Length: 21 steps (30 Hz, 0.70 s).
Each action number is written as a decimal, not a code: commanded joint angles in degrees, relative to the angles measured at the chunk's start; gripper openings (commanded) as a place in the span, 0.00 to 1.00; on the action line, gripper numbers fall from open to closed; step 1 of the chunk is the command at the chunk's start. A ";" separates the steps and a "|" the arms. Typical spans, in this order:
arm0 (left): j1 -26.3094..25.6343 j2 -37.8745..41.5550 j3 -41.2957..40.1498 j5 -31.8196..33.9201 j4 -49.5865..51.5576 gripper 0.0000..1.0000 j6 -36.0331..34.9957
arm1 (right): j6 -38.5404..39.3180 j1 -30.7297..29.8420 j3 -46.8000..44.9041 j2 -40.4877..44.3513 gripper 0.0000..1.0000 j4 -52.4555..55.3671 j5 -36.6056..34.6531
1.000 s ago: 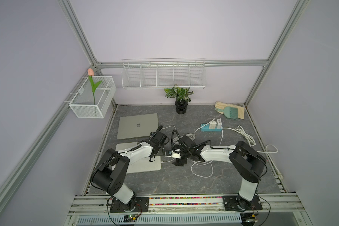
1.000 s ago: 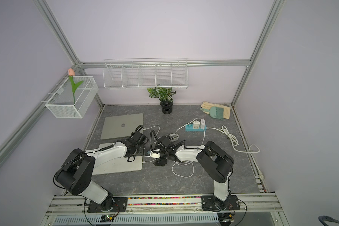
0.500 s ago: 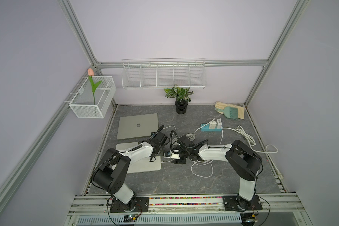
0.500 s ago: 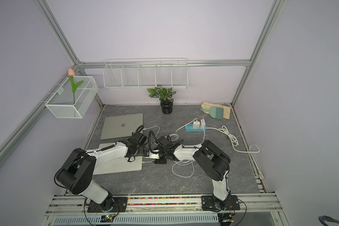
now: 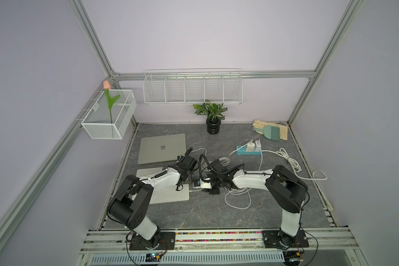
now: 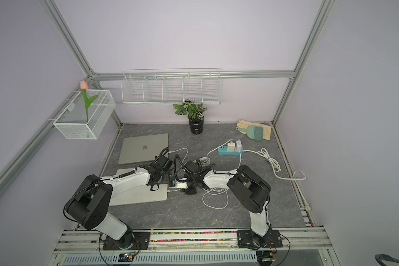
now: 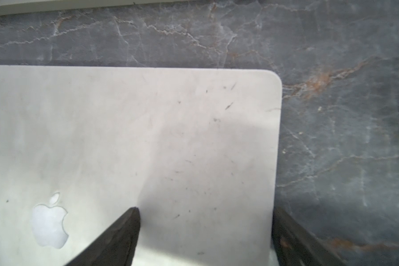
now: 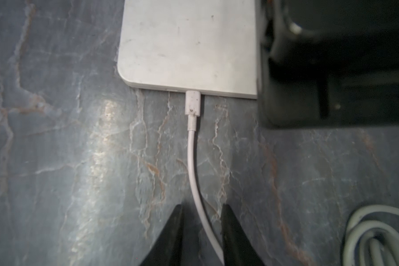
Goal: Unplug the laptop charger
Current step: Remove the charging cable from the laptop.
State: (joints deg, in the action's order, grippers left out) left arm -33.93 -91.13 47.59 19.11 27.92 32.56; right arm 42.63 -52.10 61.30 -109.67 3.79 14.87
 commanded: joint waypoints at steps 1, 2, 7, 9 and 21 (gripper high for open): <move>0.39 -1.57 -2.66 -2.87 1.80 0.90 2.29 | 0.96 -0.39 -0.78 -3.55 0.26 8.23 -0.83; 0.44 -1.81 -2.47 -2.88 2.01 0.90 2.36 | 0.96 -0.39 -0.45 -3.90 0.23 8.69 -0.98; 0.44 -2.06 -2.23 -2.97 2.38 0.89 2.41 | 0.73 -0.41 0.59 -4.18 0.16 9.70 -1.45; 0.45 -1.53 -2.88 -2.86 2.09 0.89 2.60 | 0.53 -0.42 0.21 -3.35 0.07 9.62 -1.59; 0.31 -2.39 -2.71 -2.42 2.75 0.89 2.48 | -0.27 1.91 -2.95 1.66 0.07 8.77 0.62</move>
State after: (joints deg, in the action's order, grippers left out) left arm -33.93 -90.98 47.33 19.14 27.57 32.80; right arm 42.00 -51.51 61.10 -108.92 6.13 15.70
